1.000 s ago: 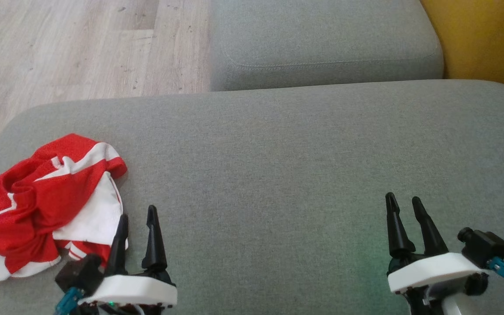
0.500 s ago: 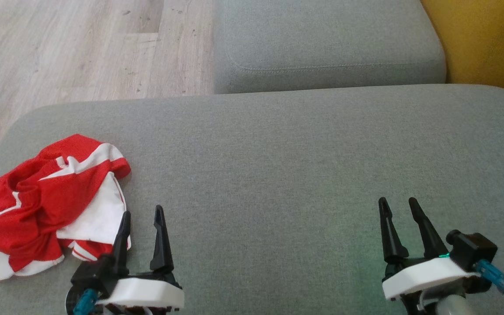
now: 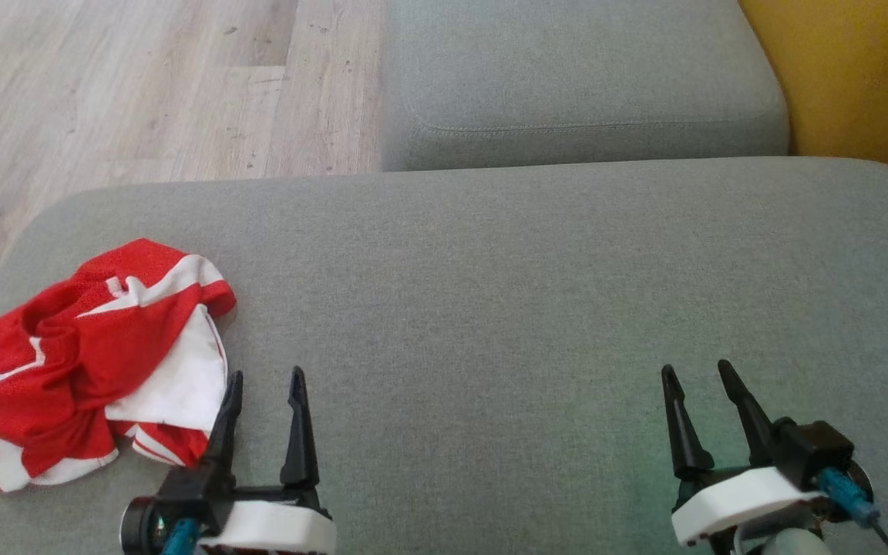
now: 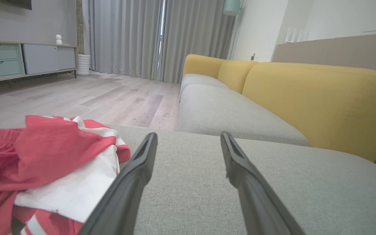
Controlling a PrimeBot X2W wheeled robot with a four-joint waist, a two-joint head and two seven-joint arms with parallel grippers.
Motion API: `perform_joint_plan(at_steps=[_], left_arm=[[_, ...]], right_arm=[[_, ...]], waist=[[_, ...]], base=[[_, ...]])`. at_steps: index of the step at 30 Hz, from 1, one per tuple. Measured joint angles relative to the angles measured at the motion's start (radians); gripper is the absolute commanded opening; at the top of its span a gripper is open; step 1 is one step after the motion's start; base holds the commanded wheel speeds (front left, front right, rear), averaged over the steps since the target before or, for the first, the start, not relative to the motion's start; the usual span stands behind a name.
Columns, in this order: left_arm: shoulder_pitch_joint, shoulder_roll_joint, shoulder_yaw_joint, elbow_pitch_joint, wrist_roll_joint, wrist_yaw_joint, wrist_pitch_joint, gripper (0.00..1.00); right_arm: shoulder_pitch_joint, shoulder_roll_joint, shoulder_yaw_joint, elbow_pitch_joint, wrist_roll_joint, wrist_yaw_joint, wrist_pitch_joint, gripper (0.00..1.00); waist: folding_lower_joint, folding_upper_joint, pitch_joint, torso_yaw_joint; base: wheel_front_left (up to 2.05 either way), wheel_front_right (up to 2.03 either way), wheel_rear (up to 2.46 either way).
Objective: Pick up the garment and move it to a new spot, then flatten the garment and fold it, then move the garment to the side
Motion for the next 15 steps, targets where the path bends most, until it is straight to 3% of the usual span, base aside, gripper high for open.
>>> perform_joint_plan(at_steps=[15], left_arm=[[0.017, 0.002, -0.020, 0.027, 0.080, 0.016, -0.029, 1.00]], right_arm=[[0.000, 0.000, 0.002, 0.024, -0.098, 0.000, -0.026, 1.00]], waist=[[0.0001, 0.0000, -0.017, 0.001]], base=[[0.00, 0.00, 0.00]])
